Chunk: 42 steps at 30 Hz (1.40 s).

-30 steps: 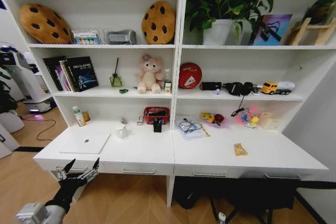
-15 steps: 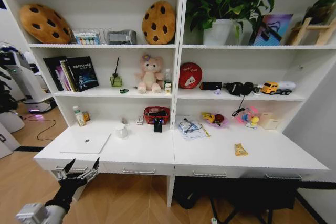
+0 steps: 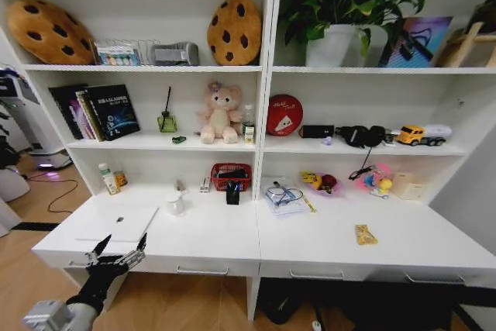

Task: Organize the objects on the table.

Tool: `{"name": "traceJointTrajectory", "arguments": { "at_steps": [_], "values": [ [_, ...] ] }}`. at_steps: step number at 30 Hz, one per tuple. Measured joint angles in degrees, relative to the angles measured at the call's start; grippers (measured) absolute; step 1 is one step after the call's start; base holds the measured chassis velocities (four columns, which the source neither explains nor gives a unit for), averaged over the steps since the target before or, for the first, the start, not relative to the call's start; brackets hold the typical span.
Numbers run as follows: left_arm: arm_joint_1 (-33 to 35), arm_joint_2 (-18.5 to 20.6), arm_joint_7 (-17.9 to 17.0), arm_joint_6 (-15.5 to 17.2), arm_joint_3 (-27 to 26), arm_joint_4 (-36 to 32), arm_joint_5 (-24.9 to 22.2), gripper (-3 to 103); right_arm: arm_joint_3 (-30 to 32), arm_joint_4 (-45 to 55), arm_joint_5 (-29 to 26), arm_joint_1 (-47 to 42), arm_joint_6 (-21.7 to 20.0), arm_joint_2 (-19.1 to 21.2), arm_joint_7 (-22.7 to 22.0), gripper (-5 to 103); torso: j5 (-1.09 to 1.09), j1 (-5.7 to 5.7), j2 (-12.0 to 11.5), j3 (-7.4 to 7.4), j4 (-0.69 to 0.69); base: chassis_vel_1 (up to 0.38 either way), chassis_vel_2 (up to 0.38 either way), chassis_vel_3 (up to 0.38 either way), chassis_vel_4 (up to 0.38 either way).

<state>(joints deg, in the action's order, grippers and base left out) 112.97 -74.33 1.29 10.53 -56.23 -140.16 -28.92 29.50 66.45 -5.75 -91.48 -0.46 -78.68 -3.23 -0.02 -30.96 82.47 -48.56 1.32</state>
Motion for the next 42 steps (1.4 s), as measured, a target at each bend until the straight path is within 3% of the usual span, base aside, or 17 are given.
{"name": "traceJointTrajectory", "arguments": {
  "at_steps": [12,24,27,30,38,39,42],
  "values": [
    [0.00,0.00,0.00,0.00,0.00,0.00,0.00,100,-0.03,-2.08,2.30,2.05,2.97,-0.60,0.27,22,-0.01,-0.06,-0.02,-0.02,0.02,-0.213,0.232,0.208,-0.229],
    [0.00,0.00,0.00,0.00,0.00,0.00,0.00,100,0.07,-2.06,4.37,1.75,4.59,-1.47,0.33,22,0.01,0.05,0.02,0.01,0.01,0.016,-0.020,-0.025,0.024],
    [0.00,0.00,0.00,0.00,0.00,0.00,0.00,100,0.15,-2.17,4.37,2.13,6.06,-1.37,0.39,22,0.02,0.05,0.02,0.01,0.01,0.000,0.000,0.000,0.000],
    [0.00,0.00,0.00,0.00,0.00,0.00,0.00,100,0.07,-6.15,6.90,5.24,12.07,-1.41,1.26,22,0.02,0.01,0.00,0.00,0.01,0.000,0.000,0.000,0.000],
    [0.00,0.00,0.00,0.00,0.00,0.00,0.00,100,-0.87,-9.72,11.45,8.62,15.12,-2.12,3.58,20,0.02,0.00,0.00,0.00,0.00,0.000,0.000,0.000,0.000],
    [-0.01,0.00,0.00,0.00,0.00,0.00,0.00,100,-0.91,-10.09,12.90,8.95,15.50,-2.29,3.98,30,0.02,0.00,0.00,0.00,0.00,0.000,0.000,0.000,0.000],
    [0.00,0.00,0.00,0.00,0.00,0.00,0.00,100,-0.97,-10.56,14.10,9.15,16.02,-2.50,4.09,36,0.02,0.00,0.00,0.00,0.00,0.000,0.000,0.000,0.000]
  ]
}}
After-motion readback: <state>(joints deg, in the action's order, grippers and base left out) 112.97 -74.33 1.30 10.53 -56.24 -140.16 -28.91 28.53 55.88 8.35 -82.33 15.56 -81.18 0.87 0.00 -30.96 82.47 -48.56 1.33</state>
